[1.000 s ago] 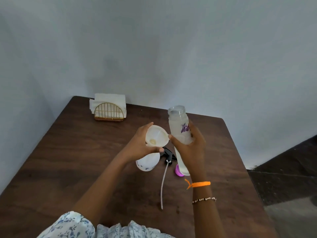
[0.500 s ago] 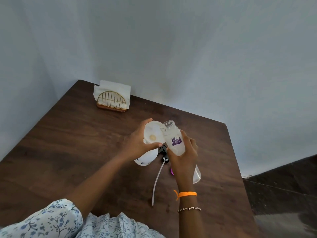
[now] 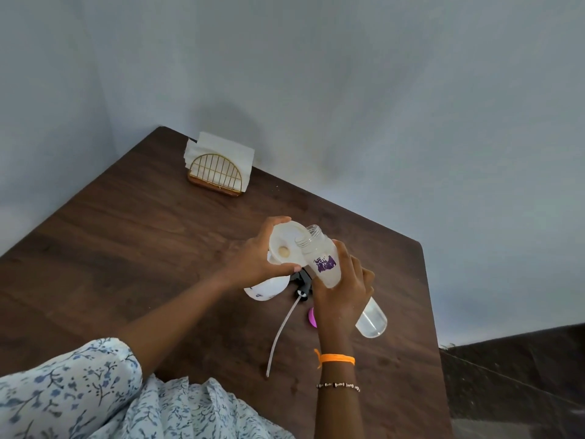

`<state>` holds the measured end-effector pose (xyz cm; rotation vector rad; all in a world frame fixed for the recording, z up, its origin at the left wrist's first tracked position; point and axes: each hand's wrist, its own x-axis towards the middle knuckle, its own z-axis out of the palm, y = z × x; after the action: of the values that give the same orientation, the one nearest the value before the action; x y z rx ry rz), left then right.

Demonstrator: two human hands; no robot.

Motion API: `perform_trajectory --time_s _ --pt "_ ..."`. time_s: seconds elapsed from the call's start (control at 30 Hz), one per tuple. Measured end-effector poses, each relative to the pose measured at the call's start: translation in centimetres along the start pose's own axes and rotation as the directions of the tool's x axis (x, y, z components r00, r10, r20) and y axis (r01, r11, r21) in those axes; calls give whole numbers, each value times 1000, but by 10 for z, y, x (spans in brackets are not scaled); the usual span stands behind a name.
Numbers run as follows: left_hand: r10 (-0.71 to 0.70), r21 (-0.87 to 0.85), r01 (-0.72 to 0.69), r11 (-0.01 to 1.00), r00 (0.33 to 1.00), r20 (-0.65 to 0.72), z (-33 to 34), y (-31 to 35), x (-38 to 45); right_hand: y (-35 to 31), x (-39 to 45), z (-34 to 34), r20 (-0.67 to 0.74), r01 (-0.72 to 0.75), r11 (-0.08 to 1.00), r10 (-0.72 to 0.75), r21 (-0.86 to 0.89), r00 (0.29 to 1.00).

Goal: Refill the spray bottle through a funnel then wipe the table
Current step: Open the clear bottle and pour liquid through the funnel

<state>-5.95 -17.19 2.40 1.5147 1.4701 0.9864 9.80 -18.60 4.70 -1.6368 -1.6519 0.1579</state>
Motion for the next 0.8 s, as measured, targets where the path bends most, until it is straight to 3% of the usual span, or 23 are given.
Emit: perform_trajectory --time_s 0.33,0.8 --pt "13 -105 -9 994 999 37 -2 1 -1 -2 1 6 -25 53 994 -55 -97 998" --pt "11 -136 -5 991 999 42 -1 -2 2 -5 2 8 -40 36 994 -40 -101 998"
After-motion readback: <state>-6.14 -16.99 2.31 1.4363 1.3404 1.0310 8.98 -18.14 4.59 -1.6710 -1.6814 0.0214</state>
